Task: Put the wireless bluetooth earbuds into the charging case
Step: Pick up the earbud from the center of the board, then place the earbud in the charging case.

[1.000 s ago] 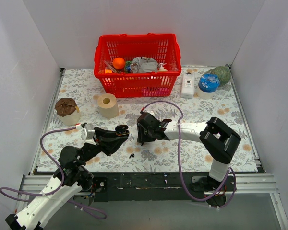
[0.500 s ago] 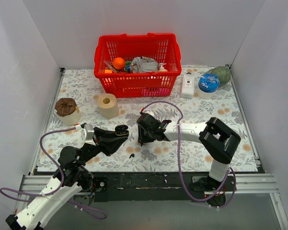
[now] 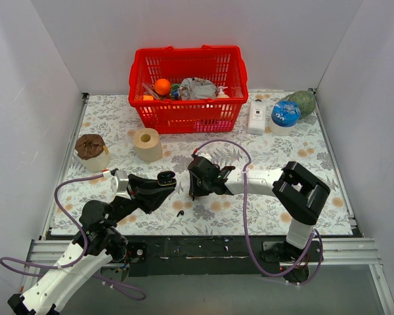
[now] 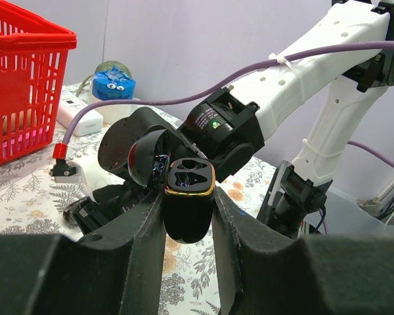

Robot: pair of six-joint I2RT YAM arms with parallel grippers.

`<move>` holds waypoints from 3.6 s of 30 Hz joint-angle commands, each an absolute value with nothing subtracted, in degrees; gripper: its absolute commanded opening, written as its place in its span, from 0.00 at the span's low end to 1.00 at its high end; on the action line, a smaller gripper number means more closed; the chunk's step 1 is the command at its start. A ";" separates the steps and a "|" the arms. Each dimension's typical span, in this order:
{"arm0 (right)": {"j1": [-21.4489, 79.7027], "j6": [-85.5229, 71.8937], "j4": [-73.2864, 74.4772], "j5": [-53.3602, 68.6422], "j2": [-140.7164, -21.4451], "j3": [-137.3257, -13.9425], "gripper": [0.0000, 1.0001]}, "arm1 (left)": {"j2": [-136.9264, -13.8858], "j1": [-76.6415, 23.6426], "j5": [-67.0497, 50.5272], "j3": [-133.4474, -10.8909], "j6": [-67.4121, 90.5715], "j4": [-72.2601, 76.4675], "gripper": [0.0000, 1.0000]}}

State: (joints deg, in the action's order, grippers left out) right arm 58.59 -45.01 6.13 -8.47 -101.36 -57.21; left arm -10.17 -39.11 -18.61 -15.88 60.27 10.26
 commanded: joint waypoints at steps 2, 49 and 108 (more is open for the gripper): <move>59.33 -44.65 13.01 -8.70 -103.80 -54.05 0.27 | -9.93 -39.20 -18.46 -18.02 60.03 9.93 0.00; 62.31 -44.12 16.61 -9.93 -105.21 -54.58 0.26 | -9.67 -39.20 -18.90 -18.37 60.38 9.40 0.00; 62.40 -14.68 31.55 -35.60 -67.68 -78.04 0.01 | -24.16 -39.20 -18.28 -21.18 58.45 25.57 0.00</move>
State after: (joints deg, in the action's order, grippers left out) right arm 62.28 -17.43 31.05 -35.46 -71.85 -72.55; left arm -22.94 -39.11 -17.21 -21.78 57.87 20.67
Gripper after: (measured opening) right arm 0.261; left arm 0.290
